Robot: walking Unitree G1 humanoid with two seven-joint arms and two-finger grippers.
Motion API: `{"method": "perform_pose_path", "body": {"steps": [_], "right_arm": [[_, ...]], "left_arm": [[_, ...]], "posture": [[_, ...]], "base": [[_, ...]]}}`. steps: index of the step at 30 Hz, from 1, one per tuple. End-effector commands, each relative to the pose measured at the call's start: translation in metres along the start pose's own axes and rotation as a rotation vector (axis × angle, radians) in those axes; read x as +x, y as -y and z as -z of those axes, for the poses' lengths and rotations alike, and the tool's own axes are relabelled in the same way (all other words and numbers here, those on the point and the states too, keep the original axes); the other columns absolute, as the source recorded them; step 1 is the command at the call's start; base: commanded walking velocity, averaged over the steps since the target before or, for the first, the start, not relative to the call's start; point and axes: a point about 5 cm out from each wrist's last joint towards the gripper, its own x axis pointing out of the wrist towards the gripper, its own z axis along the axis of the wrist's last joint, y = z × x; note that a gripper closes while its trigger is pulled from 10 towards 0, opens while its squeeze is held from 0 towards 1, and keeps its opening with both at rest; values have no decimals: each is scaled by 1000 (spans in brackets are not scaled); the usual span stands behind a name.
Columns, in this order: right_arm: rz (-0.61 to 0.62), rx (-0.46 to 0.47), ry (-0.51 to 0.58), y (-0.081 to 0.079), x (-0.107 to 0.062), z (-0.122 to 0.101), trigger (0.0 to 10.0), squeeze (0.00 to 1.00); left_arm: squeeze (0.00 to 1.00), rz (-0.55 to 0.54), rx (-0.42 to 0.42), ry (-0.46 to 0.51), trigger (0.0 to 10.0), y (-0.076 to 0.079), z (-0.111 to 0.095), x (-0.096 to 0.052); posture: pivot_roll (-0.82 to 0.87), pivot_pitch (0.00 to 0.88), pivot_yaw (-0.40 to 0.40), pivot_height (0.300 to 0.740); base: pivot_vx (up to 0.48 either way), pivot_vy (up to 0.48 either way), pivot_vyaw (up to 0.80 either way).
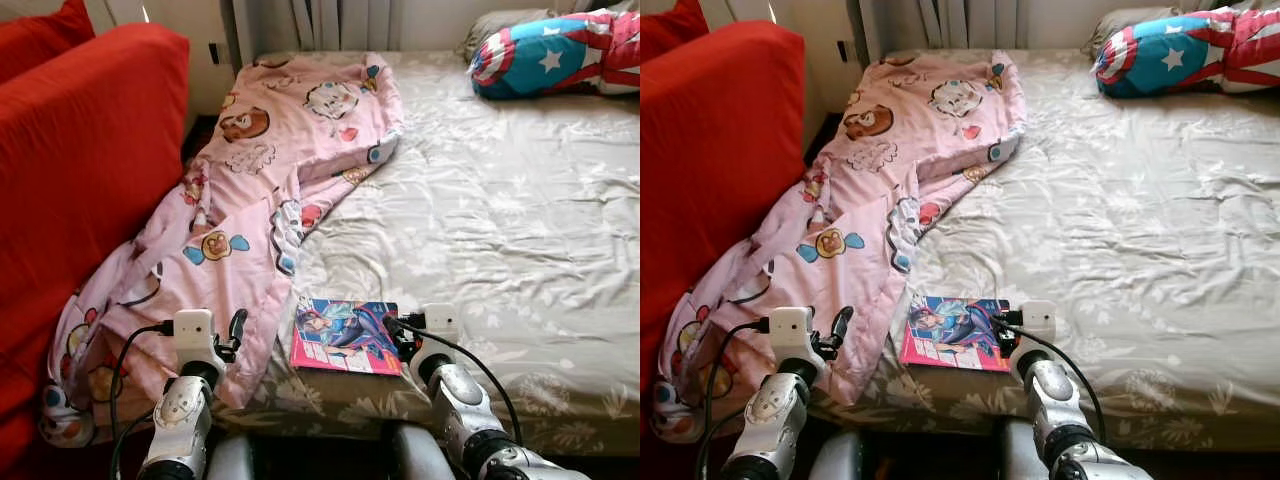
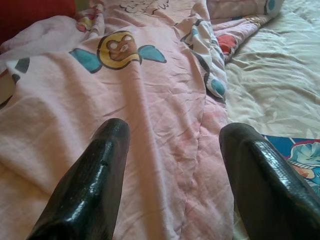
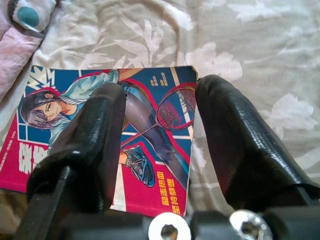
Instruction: Clean up the room
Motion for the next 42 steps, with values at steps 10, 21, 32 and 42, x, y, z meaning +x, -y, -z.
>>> {"method": "perform_pose_path", "body": {"steps": [10,21,32,42], "right_arm": [[14,112,-8,-10,2,4,10000,0],[51,175,106,-4,-4,2,10000,0],[117,216,140,11,-17,14,10000,0],[147,233,95,14,-20,23,10000,0]], "left_arm": [[0,-13,22,17,10000,-2,1,-14],[0,-30,63,-15,10000,-17,6,-36],[0,-36,92,-46,10000,-25,7,-47],[0,-38,108,-55,10000,-29,3,-47]], "posture": [[45,273,14,611],[62,314,46,611],[75,317,75,611],[82,310,84,611]], "base": [[0,0,0],[0,0,0],[0,0,0],[0,0,0]]}}
